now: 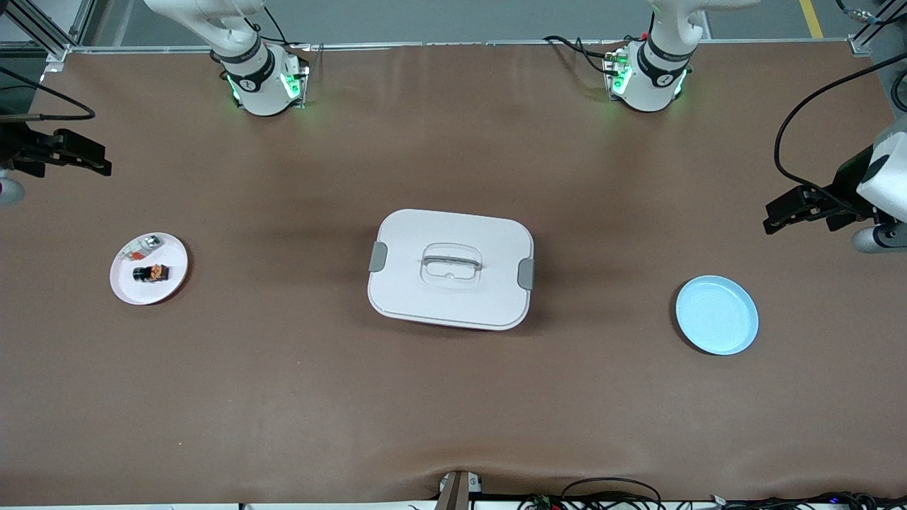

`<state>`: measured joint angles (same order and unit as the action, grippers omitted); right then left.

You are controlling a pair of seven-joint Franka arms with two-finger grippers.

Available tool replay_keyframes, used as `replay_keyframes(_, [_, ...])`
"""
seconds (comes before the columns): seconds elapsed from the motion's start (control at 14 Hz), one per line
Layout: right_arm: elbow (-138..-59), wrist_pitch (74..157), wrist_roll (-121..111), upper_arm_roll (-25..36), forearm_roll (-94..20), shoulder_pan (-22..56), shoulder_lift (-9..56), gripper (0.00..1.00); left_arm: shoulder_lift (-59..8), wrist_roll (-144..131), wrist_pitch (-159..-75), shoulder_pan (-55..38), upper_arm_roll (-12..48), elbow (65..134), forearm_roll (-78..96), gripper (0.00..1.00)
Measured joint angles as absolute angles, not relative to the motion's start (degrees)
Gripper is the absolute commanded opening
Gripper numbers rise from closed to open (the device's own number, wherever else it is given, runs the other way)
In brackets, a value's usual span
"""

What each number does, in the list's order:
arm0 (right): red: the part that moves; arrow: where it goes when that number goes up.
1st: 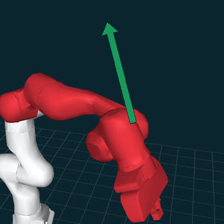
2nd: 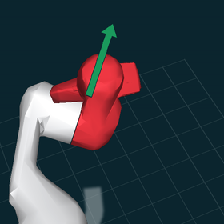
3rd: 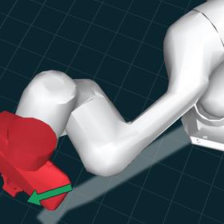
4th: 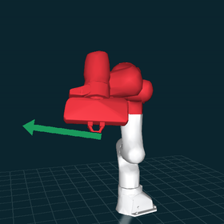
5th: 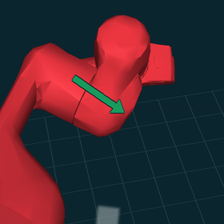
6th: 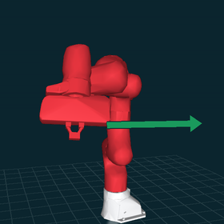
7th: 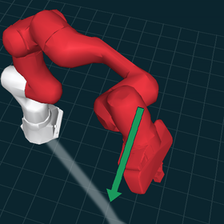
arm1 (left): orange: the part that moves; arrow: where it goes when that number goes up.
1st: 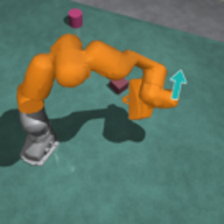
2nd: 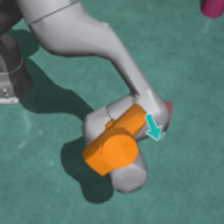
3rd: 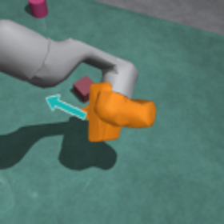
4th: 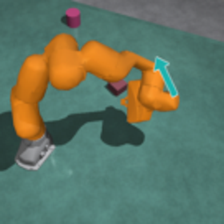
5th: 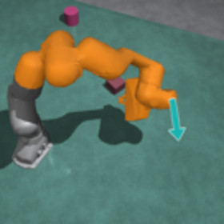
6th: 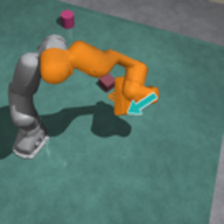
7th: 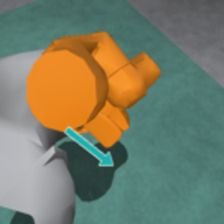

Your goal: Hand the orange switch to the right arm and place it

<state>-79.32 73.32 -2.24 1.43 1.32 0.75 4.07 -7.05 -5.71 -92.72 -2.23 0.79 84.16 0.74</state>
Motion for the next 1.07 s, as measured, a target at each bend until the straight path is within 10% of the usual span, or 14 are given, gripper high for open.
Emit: replay_keyframes(1.07, [-87.90, 80.26, -4.00, 2.02, 0.21, -0.36, -3.97, 1.00, -7.05, -5.71, -92.72, -2.03, 0.90, 84.21, 0.74, 1.00])
